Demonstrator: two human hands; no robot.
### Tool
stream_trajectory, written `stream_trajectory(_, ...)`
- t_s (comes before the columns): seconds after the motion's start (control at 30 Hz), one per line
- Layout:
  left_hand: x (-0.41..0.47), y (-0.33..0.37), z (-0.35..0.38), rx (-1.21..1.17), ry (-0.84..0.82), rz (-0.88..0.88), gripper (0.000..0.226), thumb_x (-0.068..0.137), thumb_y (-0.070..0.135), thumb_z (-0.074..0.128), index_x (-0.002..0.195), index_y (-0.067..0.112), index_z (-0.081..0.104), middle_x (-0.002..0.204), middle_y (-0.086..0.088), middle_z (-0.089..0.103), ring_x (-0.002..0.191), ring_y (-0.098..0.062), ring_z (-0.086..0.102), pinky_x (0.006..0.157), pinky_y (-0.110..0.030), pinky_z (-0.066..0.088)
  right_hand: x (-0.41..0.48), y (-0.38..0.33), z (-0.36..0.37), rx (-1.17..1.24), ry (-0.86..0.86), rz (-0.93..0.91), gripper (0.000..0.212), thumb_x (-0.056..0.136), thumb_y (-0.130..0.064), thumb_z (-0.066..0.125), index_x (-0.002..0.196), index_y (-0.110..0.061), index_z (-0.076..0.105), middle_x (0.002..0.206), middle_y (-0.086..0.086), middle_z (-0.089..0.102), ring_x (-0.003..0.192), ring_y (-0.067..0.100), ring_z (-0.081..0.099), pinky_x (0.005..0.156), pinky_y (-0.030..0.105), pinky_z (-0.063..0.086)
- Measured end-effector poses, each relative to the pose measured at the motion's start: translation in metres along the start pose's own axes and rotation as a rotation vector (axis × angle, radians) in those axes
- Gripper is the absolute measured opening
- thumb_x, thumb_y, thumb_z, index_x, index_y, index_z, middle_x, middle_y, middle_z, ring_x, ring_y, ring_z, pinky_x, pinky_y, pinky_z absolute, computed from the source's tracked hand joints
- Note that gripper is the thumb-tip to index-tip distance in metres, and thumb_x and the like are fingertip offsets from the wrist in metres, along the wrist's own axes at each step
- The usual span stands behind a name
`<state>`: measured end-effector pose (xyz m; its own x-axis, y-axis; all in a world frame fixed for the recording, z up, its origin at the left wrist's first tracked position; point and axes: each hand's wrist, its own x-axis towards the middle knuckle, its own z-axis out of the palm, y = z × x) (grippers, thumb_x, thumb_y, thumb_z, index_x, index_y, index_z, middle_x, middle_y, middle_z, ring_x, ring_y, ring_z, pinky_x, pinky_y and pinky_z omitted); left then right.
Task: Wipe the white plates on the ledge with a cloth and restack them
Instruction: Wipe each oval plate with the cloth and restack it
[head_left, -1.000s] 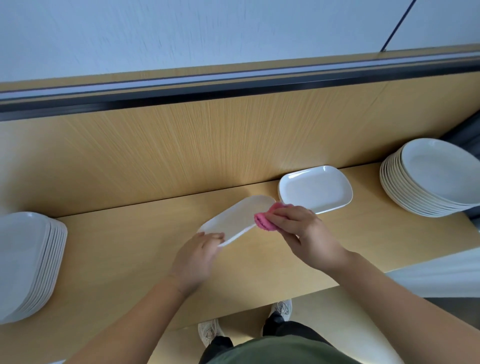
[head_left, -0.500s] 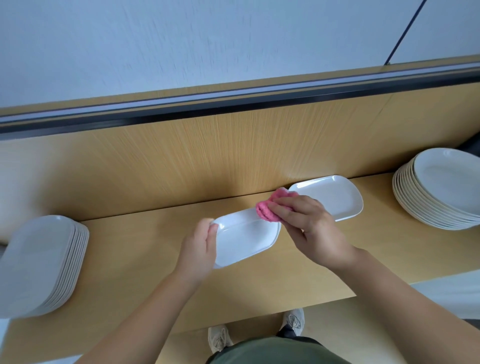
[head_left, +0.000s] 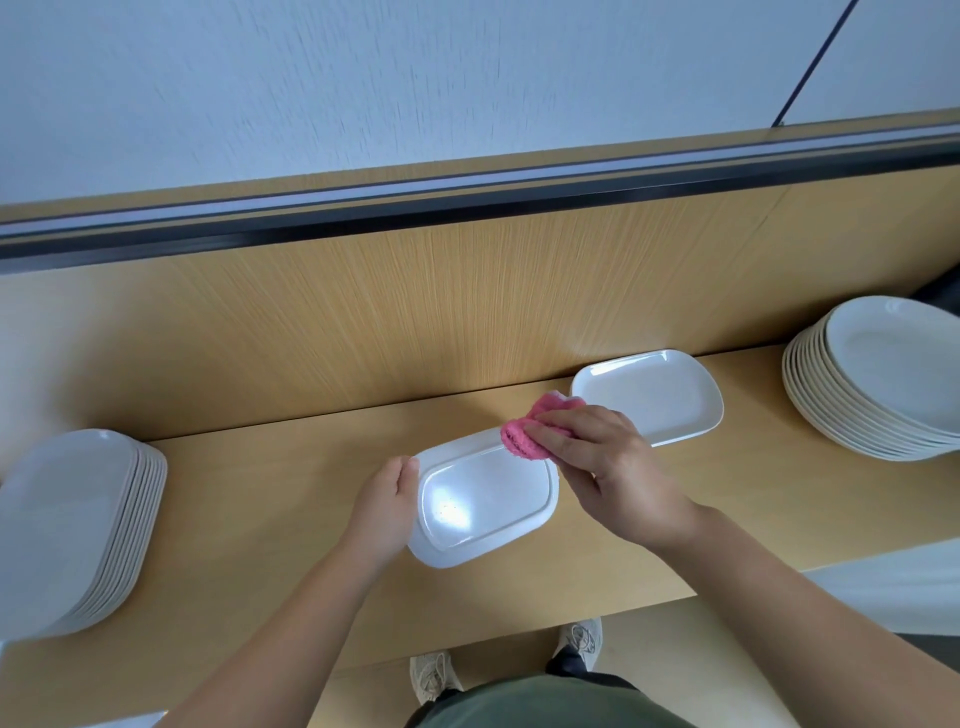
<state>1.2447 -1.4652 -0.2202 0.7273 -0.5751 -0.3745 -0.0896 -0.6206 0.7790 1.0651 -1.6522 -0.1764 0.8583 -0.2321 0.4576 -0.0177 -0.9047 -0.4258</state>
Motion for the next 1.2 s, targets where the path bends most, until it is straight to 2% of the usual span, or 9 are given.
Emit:
stream_trajectory(0.13, 0.008, -0.004, -0.010, 0.127, -0.177, 0.044, 0.006, 0.090, 0.018, 0.058, 0.087, 0.023, 0.059, 0.078, 0.005, 0.062, 0.071, -0.016, 0.056, 0.059, -0.027, 0.040, -0.003, 0.004, 0.003, -0.013, -0.013, 0.014, 0.032, 0.095, -0.009, 0.056, 0.124, -0.015, 0.067, 0.120, 0.001, 0.067, 0.113, 0.024, 0.060, 0.086, 0.044, 0.048)
stream_trajectory(0.3, 0.013, -0.010, -0.014, 0.185, -0.169, 0.047, 0.022, 0.087, 0.024, 0.063, 0.108, 0.022, 0.063, 0.089, 0.008, 0.067, 0.080, -0.013, 0.062, 0.064, -0.025, 0.044, -0.003, 0.012, 0.027, -0.006, -0.093, 0.023, 0.033, 0.093, -0.010, 0.058, 0.124, -0.019, 0.067, 0.118, -0.001, 0.067, 0.113, 0.024, 0.060, 0.081, 0.044, 0.051)
stream_trajectory(0.5, 0.016, -0.003, -0.011, 0.139, -0.183, 0.053, 0.015, 0.088, 0.021, 0.062, 0.103, 0.020, 0.063, 0.089, 0.004, 0.068, 0.082, -0.018, 0.064, 0.069, -0.032, 0.051, 0.017, 0.017, 0.077, -0.018, -0.339, -0.007, 0.036, 0.093, -0.016, 0.053, 0.126, -0.023, 0.063, 0.125, -0.001, 0.063, 0.118, 0.027, 0.056, 0.090, 0.046, 0.049)
stream_trajectory(0.6, 0.017, -0.003, -0.010, 0.119, -0.196, 0.045, 0.013, 0.089, 0.019, 0.062, 0.100, 0.026, 0.062, 0.092, 0.006, 0.069, 0.085, -0.014, 0.064, 0.072, -0.030, 0.052, 0.021, 0.018, 0.087, -0.058, -0.522, -0.022, 0.041, 0.092, -0.019, 0.048, 0.132, -0.022, 0.057, 0.139, -0.002, 0.054, 0.132, 0.026, 0.043, 0.104, 0.054, 0.039)
stream_trajectory(0.67, 0.017, -0.004, -0.010, 0.100, -0.207, 0.025, 0.014, 0.089, 0.018, 0.061, 0.101, 0.025, 0.063, 0.091, 0.007, 0.069, 0.084, -0.013, 0.064, 0.068, -0.027, 0.051, 0.018, 0.016, 0.085, -0.043, -0.623, 0.062, 0.049, 0.093, -0.024, 0.049, 0.141, -0.020, 0.048, 0.152, 0.000, 0.039, 0.143, 0.028, 0.026, 0.112, 0.055, 0.022)
stream_trajectory(0.8, 0.018, -0.006, -0.009, 0.088, -0.215, 0.015, 0.017, 0.088, 0.018, 0.062, 0.104, 0.024, 0.064, 0.091, 0.006, 0.068, 0.084, -0.013, 0.064, 0.067, -0.027, 0.052, 0.023, 0.004, 0.087, -0.064, -0.674, 0.355, 0.076, 0.088, -0.058, 0.013, 0.154, -0.020, 0.023, 0.162, 0.007, 0.012, 0.148, 0.031, 0.009, 0.118, 0.046, 0.007)
stream_trajectory(0.9, 0.018, -0.004, -0.008, 0.077, -0.231, 0.017, 0.023, 0.089, 0.017, 0.063, 0.110, 0.025, 0.062, 0.096, 0.006, 0.067, 0.087, -0.012, 0.064, 0.070, -0.028, 0.054, 0.034, -0.001, 0.102, -0.136, -0.739, 0.413, 0.094, 0.076, -0.069, -0.004, 0.154, -0.021, 0.018, 0.162, 0.005, 0.013, 0.146, 0.034, 0.011, 0.119, 0.050, 0.007)
stream_trajectory(1.0, 0.018, -0.004, -0.007, 0.062, -0.237, 0.030, 0.026, 0.089, 0.016, 0.064, 0.112, 0.028, 0.060, 0.097, 0.010, 0.067, 0.089, -0.007, 0.063, 0.074, -0.027, 0.053, 0.039, -0.001, 0.111, -0.183, -0.814, 0.299, 0.101, 0.076, -0.079, -0.012, 0.153, -0.023, 0.021, 0.160, 0.001, 0.019, 0.143, 0.037, 0.015, 0.116, 0.055, 0.009)
stream_trajectory(1.2, 0.020, -0.007, -0.003, 0.094, -0.207, 0.036, 0.025, 0.088, 0.016, 0.064, 0.109, 0.028, 0.060, 0.097, 0.010, 0.066, 0.089, -0.010, 0.061, 0.075, -0.027, 0.050, 0.038, 0.014, 0.110, -0.097, -0.785, 0.191, 0.074, 0.089, -0.057, 0.011, 0.148, -0.023, 0.039, 0.154, -0.003, 0.036, 0.136, 0.028, 0.034, 0.113, 0.046, 0.021)
